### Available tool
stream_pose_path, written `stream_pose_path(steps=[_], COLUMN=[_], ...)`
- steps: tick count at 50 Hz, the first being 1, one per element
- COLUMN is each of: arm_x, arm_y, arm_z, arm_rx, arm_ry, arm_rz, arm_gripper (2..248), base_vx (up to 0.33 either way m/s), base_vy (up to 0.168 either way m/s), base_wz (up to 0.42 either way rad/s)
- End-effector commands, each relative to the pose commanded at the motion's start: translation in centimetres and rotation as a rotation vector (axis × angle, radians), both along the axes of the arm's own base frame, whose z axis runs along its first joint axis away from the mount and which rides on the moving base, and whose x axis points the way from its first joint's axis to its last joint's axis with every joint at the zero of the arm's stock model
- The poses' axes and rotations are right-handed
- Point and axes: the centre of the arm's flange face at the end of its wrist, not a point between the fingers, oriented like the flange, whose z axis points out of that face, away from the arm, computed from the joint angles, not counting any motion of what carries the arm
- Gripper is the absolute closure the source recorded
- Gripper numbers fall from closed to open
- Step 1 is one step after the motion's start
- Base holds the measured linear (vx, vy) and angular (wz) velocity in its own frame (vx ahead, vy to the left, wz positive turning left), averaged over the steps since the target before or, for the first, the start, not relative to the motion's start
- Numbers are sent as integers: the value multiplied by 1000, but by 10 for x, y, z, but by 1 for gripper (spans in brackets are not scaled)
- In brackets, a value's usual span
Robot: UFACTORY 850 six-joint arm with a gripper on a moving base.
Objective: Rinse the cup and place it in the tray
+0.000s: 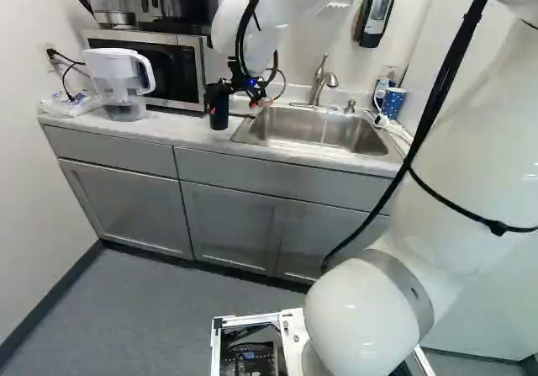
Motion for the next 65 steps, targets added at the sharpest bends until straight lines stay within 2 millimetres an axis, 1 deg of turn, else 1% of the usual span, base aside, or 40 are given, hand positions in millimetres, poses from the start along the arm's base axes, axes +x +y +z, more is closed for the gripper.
stream_pose_path(steps=[22,42,65], arm_x=[0,8,2], arm_y=[0,4,9], arm_z=[-1,-20,-39], arm_rx=[-1,3,34], arm_ry=[2,-7,-86], arm_rz=[0,2,16], arm_gripper=[3,3,3], base_vx=[0,0,0], base_vy=[0,0,0], base_wz=[0,0,0])
